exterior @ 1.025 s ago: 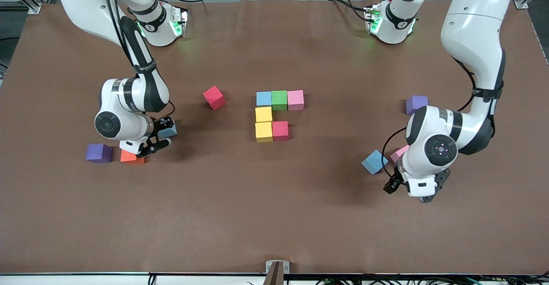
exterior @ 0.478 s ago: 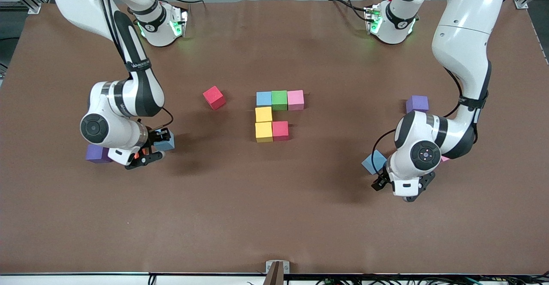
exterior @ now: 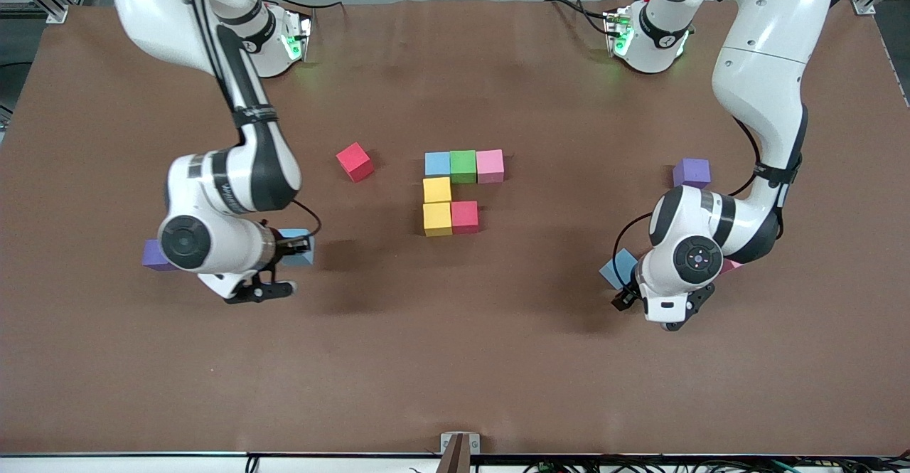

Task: Arrange 11 blocks into digit 3
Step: 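Grasp another blue block with the left gripper while the right gripper lifts blue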

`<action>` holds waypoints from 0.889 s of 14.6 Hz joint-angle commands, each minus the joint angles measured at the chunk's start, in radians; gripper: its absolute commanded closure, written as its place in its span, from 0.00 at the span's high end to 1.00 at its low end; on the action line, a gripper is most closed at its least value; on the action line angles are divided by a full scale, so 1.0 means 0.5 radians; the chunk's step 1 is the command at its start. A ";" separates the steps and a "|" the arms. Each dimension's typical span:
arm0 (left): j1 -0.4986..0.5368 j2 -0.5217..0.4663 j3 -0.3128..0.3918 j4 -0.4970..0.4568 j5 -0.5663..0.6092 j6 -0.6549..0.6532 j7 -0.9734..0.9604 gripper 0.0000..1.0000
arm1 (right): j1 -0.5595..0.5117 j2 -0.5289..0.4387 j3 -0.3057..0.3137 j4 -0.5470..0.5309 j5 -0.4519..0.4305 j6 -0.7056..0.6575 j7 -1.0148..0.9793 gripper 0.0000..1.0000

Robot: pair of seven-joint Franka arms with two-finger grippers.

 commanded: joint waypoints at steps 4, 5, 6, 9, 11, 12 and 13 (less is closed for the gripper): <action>0.012 -0.021 -0.031 -0.046 -0.120 0.007 0.047 0.83 | 0.070 0.355 0.149 0.511 0.204 -0.033 0.597 0.45; 0.009 -0.021 -0.035 -0.061 -0.121 0.007 0.047 0.84 | 0.082 0.386 0.161 0.548 0.234 -0.027 0.652 0.45; 0.009 -0.024 -0.035 -0.064 -0.121 0.007 0.050 0.83 | 0.089 0.407 0.167 0.570 0.280 -0.015 0.683 0.45; 0.012 -0.024 -0.035 -0.067 -0.121 0.007 0.047 0.67 | 0.086 0.471 0.204 0.631 0.433 0.046 0.720 0.45; 0.009 -0.024 -0.035 -0.070 -0.121 0.007 0.047 0.58 | 0.095 0.527 0.237 0.683 0.449 0.126 0.766 0.45; 0.009 -0.027 -0.035 -0.070 -0.121 0.004 0.047 0.53 | 0.101 0.551 0.268 0.695 0.446 0.181 0.781 0.45; 0.009 -0.033 -0.038 -0.067 -0.124 0.004 0.047 0.50 | 0.104 0.570 0.275 0.699 0.446 0.212 0.781 0.45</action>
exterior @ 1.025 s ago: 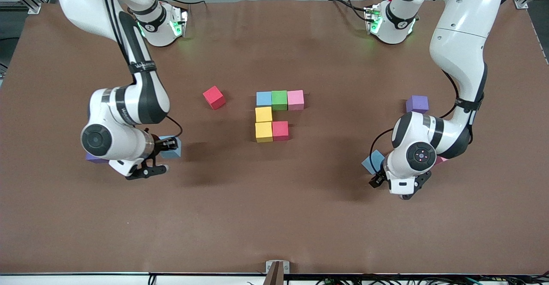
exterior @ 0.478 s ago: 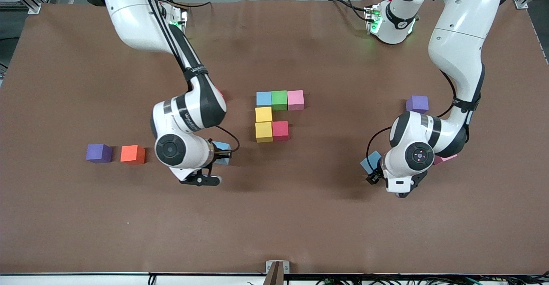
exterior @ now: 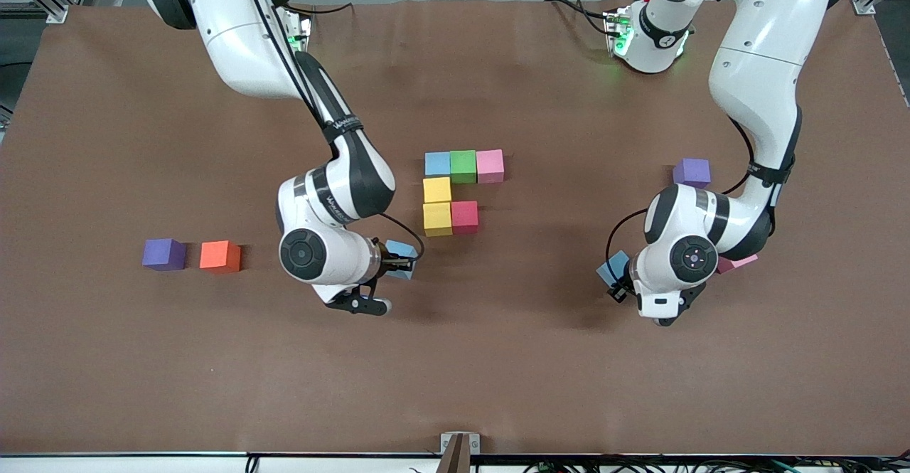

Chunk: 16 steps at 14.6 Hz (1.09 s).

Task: Arrange 11 blocks into digit 3
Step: 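Grasp another blue block with the left gripper while the right gripper lifts blue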

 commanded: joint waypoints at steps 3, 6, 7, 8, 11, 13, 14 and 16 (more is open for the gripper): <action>0.000 -0.037 -0.011 -0.026 -0.037 0.004 0.038 0.50 | 0.053 0.108 0.039 0.096 0.034 0.066 0.052 0.45; 0.003 -0.058 -0.011 -0.008 -0.037 -0.009 0.013 0.50 | 0.111 0.141 0.033 0.114 0.022 0.069 0.052 0.45; -0.003 -0.074 -0.011 -0.004 -0.040 -0.012 0.001 0.50 | 0.121 0.160 0.033 0.136 0.022 0.069 0.052 0.45; -0.006 -0.077 -0.014 -0.001 -0.058 -0.012 -0.045 0.50 | 0.121 0.169 0.030 0.148 0.022 0.072 0.052 0.45; -0.012 -0.120 -0.063 -0.001 -0.144 -0.012 -0.259 0.50 | 0.148 0.197 0.030 0.154 0.022 0.103 0.040 0.46; -0.006 -0.132 -0.143 -0.007 -0.151 -0.015 -0.492 0.48 | 0.164 0.209 0.024 0.157 0.016 0.103 0.025 0.46; -0.015 -0.129 -0.189 -0.008 -0.148 -0.012 -0.681 0.47 | 0.164 0.212 0.021 0.157 0.016 0.103 -0.009 0.47; -0.061 -0.129 -0.226 -0.008 -0.148 -0.003 -0.967 0.47 | 0.164 0.224 0.021 0.157 0.013 0.106 -0.076 0.47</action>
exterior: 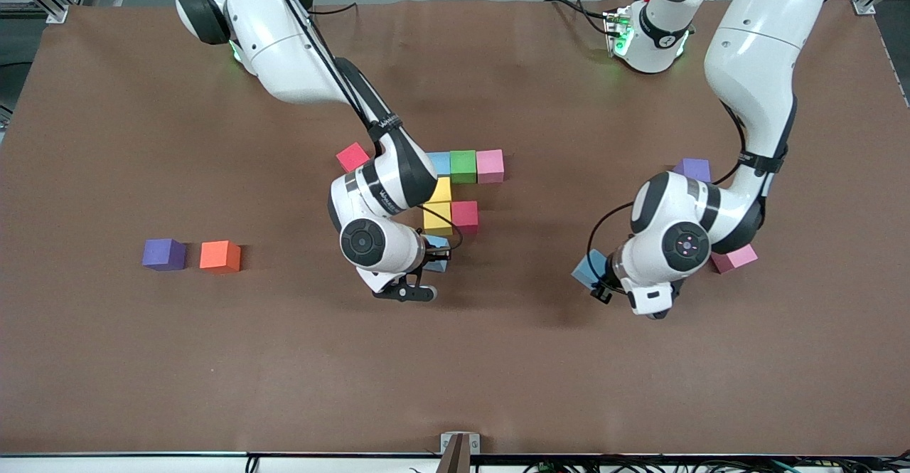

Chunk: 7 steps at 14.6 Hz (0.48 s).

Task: Arrange 11 blocks into digit 3
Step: 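Place both blue blocks beside the red and yellow blocks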

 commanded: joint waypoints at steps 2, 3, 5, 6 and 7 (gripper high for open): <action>-0.120 -0.042 -0.022 -0.036 -0.011 0.002 -0.559 0.49 | 0.014 0.046 -0.020 0.064 0.013 0.000 -0.055 0.48; -0.162 -0.048 -0.019 -0.043 -0.005 0.002 -0.676 0.50 | 0.020 0.049 -0.020 0.064 0.013 0.000 -0.055 0.48; -0.209 -0.060 -0.019 -0.052 -0.005 0.002 -0.854 0.49 | 0.032 0.056 -0.020 0.064 0.010 0.003 -0.055 0.51; -0.245 -0.060 -0.019 -0.052 -0.005 0.008 -1.004 0.48 | 0.032 0.062 -0.020 0.064 0.010 0.003 -0.055 0.52; -0.273 -0.057 -0.019 -0.052 -0.005 0.011 -1.151 0.48 | 0.036 0.062 -0.023 0.064 0.010 0.003 -0.055 0.52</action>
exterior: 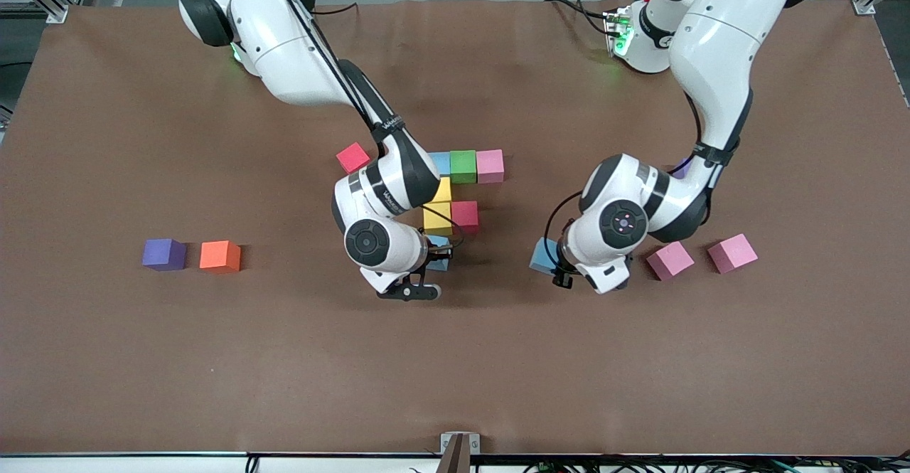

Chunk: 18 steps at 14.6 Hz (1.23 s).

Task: Arrange 11 blocks into digit 3
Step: 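Place both blue blocks beside the red and yellow blocks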

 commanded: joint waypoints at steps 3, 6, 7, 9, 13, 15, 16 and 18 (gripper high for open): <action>-0.130 -0.107 0.013 -0.151 -0.002 0.017 -0.527 0.48 | 0.024 0.035 -0.020 0.049 -0.035 -0.009 -0.016 0.52; -0.210 -0.236 0.013 -0.393 0.002 0.222 -0.836 0.48 | 0.027 0.035 -0.020 0.046 -0.039 -0.021 -0.016 0.52; -0.247 -0.273 0.013 -0.482 0.011 0.299 -0.892 0.48 | 0.030 0.038 -0.020 0.046 -0.039 -0.024 -0.016 0.52; -0.281 -0.307 0.013 -0.587 0.044 0.376 -0.954 0.49 | 0.030 0.035 -0.020 0.046 -0.054 -0.037 -0.016 0.52; -0.312 -0.267 0.010 -0.599 0.115 0.474 -0.975 0.49 | 0.039 0.035 -0.020 0.046 -0.072 -0.055 -0.019 0.52; -0.315 -0.242 0.010 -0.599 0.115 0.527 -0.979 0.49 | 0.046 0.035 -0.020 0.046 -0.072 -0.058 -0.019 0.52; -0.327 -0.224 0.010 -0.590 0.115 0.548 -1.012 0.49 | 0.049 0.035 -0.020 0.046 -0.072 -0.058 -0.019 0.52; -0.382 -0.190 0.016 -0.587 0.118 0.585 -1.098 0.49 | 0.052 0.035 -0.020 0.046 -0.072 -0.058 -0.016 0.52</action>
